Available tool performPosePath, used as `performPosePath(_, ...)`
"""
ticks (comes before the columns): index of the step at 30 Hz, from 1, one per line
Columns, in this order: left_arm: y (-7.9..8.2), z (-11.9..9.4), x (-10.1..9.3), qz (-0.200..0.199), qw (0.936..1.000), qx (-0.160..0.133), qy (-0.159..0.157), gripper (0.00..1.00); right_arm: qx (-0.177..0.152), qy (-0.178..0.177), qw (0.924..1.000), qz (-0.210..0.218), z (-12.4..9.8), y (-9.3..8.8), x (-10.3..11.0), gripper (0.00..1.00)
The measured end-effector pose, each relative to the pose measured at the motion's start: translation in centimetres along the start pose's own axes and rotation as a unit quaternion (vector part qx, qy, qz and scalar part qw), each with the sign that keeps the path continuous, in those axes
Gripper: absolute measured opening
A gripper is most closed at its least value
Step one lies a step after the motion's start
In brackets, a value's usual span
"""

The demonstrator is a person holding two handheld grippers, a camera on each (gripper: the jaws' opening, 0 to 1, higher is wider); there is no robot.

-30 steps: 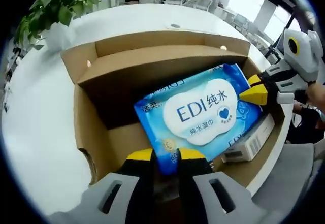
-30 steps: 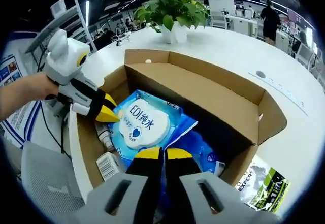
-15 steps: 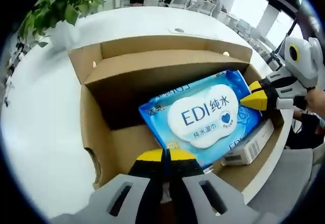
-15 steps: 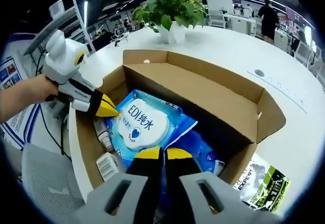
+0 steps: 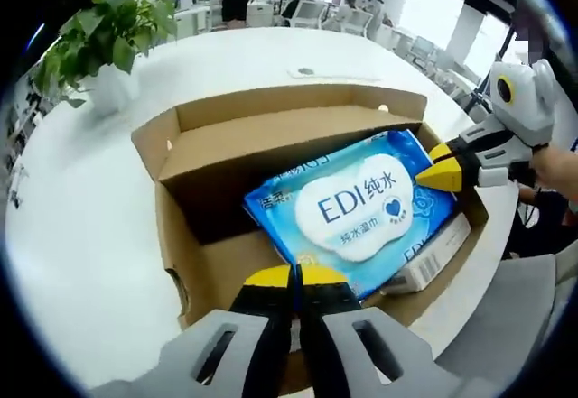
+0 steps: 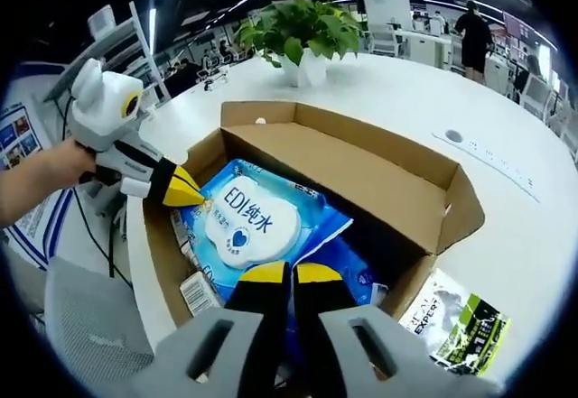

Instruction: Operate the shoe box by opening the lid, removing the specified soft item, and placing it in the target area until the item is outside and the box remains undamaged.

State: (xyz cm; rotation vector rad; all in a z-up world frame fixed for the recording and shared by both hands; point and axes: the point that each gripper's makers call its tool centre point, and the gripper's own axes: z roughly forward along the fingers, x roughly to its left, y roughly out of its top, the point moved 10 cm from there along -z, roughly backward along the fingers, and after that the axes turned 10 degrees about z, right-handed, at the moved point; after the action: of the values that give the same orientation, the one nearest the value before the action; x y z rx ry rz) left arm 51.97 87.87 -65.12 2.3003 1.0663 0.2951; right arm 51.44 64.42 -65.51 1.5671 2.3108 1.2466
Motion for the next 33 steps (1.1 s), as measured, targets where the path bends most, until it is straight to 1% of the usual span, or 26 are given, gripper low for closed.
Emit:
performPosePath(4,0.5,-1.0,-0.4,-0.001,0.9999,-0.012,0.001,0.0,-0.008,0.002,0.9999,0.007,-0.9,0.1,0.2,0.0)
performPosePath(10,0.8,-1.4,-1.4,0.007,0.9998,-0.021,0.003,0.0,-0.015,0.001,0.9999,0.007,-2.1,0.1,0.1,0.0)
performPosePath(14,1.4,-1.9,-2.0,0.015,0.9995,-0.029,0.002,0.0,-0.02,-0.003,0.9998,0.007,-2.9,0.1,-0.1,0.0)
performPosePath(17,2.0,-2.3,-2.5,0.02,0.9991,-0.037,0.001,0.0,-0.024,-0.005,0.9997,0.007,-3.8,0.2,-0.3,0.0)
performPosePath(19,2.7,-2.6,-2.9,0.023,0.9988,-0.043,-0.001,0.0,-0.028,-0.007,0.9995,0.009,-4.3,0.3,-0.5,0.0)
performPosePath(24,4.0,-2.8,-3.9,0.035,0.998,-0.053,-0.008,0.0,-0.035,-0.016,0.9992,0.014,-5.8,0.2,-1.1,0.0)
performPosePath(29,5.2,-2.8,-5.2,0.041,0.997,-0.062,-0.02,0.0,-0.041,-0.027,0.9986,0.02,-7.7,-0.1,-2.2,0.0)
performPosePath(33,6.1,-2.5,-6.5,0.049,0.9962,-0.065,-0.03,0.0,-0.041,-0.034,0.9982,0.027,-8.9,-0.5,-3.0,0.0)
